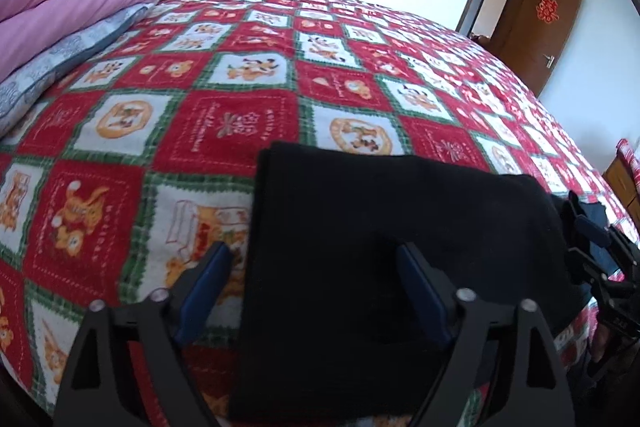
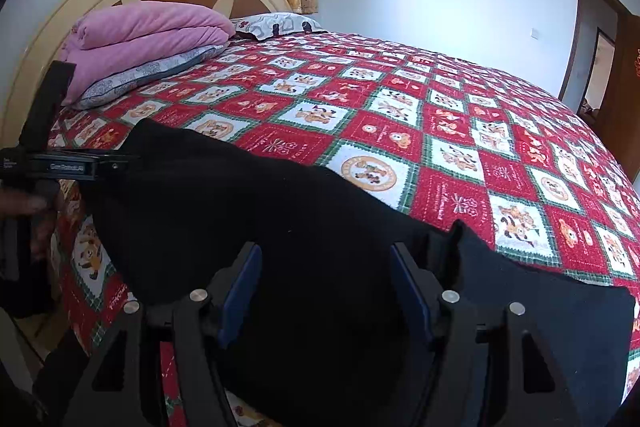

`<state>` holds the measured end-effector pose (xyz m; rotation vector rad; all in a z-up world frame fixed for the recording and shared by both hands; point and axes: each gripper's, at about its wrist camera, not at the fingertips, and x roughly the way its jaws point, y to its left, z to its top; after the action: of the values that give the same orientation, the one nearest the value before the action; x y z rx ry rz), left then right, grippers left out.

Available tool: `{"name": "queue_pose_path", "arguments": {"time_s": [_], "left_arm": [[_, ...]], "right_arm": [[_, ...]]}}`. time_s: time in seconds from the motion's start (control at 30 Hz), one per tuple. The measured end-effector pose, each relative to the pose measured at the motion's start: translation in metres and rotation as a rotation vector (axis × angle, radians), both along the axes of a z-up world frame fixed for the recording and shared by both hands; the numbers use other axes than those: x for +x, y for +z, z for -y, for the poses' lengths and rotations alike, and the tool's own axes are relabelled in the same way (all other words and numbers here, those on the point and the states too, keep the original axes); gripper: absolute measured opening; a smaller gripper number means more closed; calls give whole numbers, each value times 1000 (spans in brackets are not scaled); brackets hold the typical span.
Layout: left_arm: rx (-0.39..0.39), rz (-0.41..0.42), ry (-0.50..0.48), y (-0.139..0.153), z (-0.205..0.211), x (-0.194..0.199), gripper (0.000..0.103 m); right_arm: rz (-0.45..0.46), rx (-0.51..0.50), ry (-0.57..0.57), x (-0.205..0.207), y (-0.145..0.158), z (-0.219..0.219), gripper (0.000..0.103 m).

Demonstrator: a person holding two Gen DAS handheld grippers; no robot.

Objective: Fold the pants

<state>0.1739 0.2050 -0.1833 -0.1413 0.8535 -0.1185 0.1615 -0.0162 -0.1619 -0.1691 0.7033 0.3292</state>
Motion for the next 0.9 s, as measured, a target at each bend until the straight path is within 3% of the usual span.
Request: {"name": "queue_pose_path", "arguments": {"time_s": [0.03,0.13,0.17,0.3,0.37,0.57,0.67,0.9], "left_arm": [[33,3,6,-1,4,1,88],[63,9,27,5,13,-1,67],[65,5,32,5,12,-1,55],[19,15,38,11,7,-7,36],[-66,34,38,20,-1,-13,22],[-182,67,9,49,2,-27,19],[-183,100,2,63,11,-31,19],[-259,225,-138,125,62,-39,18]], "right_arm": [[-1,-1,3,-1,-1,-1,66],[2,-12,13,-4,-1,-4,66],[8,-12,14,-5,0,-3,66],[-2,-5,0,-2,-1,3,66],[-12,-26,-23,1,-4,6,66],[-4,13,-71,-1,-1,33,66],[-20,34,-94,0,-3,42,66],[-22,29,-102,-2,9,66,66]]}}
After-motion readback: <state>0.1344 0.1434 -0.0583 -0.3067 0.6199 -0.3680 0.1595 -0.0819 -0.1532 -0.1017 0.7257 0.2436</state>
